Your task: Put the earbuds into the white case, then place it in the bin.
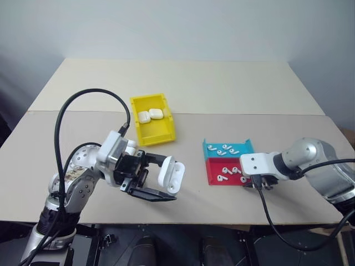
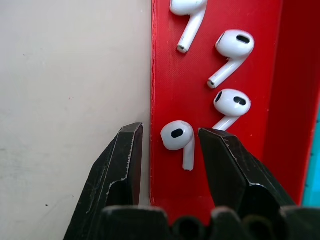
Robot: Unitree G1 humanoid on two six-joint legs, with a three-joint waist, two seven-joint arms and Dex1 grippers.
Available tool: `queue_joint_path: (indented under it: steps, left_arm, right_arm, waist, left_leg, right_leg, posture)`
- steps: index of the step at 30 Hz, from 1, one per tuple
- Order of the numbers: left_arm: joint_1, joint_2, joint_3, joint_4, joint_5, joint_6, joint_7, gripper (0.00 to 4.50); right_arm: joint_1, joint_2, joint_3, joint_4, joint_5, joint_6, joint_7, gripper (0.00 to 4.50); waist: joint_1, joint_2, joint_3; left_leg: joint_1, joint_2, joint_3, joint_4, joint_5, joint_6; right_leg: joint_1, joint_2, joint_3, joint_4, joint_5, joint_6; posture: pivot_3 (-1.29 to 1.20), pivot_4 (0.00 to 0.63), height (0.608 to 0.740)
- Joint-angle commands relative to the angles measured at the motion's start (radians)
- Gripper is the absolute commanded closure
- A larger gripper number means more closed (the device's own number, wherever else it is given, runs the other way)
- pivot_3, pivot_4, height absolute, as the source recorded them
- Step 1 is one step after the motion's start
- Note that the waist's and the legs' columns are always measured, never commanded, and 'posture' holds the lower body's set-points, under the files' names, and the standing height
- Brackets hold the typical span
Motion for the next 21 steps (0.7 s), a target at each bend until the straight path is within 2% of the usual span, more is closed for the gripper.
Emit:
queue_joint_path:
  steps: [1, 6, 9, 12, 16, 21]
  left_arm:
    - [0.002, 0.010, 0.017, -0.038, -0.024, 0.011, 0.014, 1.74]
    - [0.012, 0.010, 0.019, -0.049, -0.026, 0.012, 0.030, 1.74]
    - [0.017, 0.015, 0.025, -0.055, -0.033, 0.016, 0.034, 1.74]
    - [0.018, 0.021, 0.026, -0.055, -0.034, 0.014, 0.038, 1.74]
    - [0.019, 0.024, 0.024, -0.054, -0.033, 0.010, 0.042, 1.74]
    - [0.003, 0.015, 0.047, -0.052, -0.026, 0.009, 0.106, 1.74]
  right_arm:
    - [0.000, 0.001, -0.015, 0.000, -0.014, -0.023, 0.009, 2.32]
    - [0.000, 0.013, -0.016, 0.018, -0.029, -0.032, 0.011, 2.32]
    - [0.002, 0.018, -0.021, 0.018, -0.026, -0.030, 0.013, 2.91]
    - [0.008, 0.021, -0.031, 0.011, -0.022, -0.020, 0.014, 3.79]
    - [0.030, 0.014, -0.062, -0.020, 0.002, 0.011, 0.012, 3.85]
    - [0.062, -0.031, -0.219, -0.138, 0.156, 0.165, 0.045, 3.85]
  waist:
    - [0.000, 0.000, 0.000]
    - [0.000, 0.000, 0.000]
    - [-0.001, 0.000, 0.000]
    - [0.000, 0.000, 0.000]
    - [0.000, 0.000, 0.000]
    - [0.002, 0.000, 0.000]
  left_leg:
    - [0.000, 0.000, 0.000, 0.000, 0.000, 0.000]
    - [0.000, 0.000, 0.000, 0.000, 0.000, 0.000]
    - [0.001, 0.000, 0.000, 0.000, 0.000, 0.000]
    - [0.001, 0.000, 0.000, 0.000, 0.000, 0.000]
    - [0.001, 0.000, 0.000, 0.000, 0.000, 0.000]
    - [0.000, 0.000, 0.000, 0.000, 0.000, 0.000]
  right_leg:
    - [0.000, 0.000, 0.000, 0.000, 0.000, 0.000]
    - [0.000, 0.000, 0.000, 0.000, 0.000, 0.000]
    - [0.001, 0.000, 0.000, 0.000, 0.000, 0.000]
    - [0.001, 0.000, 0.000, 0.000, 0.000, 0.000]
    - [0.001, 0.000, 0.000, 0.000, 0.000, 0.000]
    - [0.000, 0.000, 0.000, 0.000, 0.000, 0.000]
  posture:
    - [0.00, 0.150, 0.740]
    - [0.00, 0.150, 0.740]
    - [0.00, 0.150, 0.740]
    - [0.00, 0.150, 0.740]
    - [0.00, 0.150, 0.740]
    - [0.00, 0.150, 0.740]
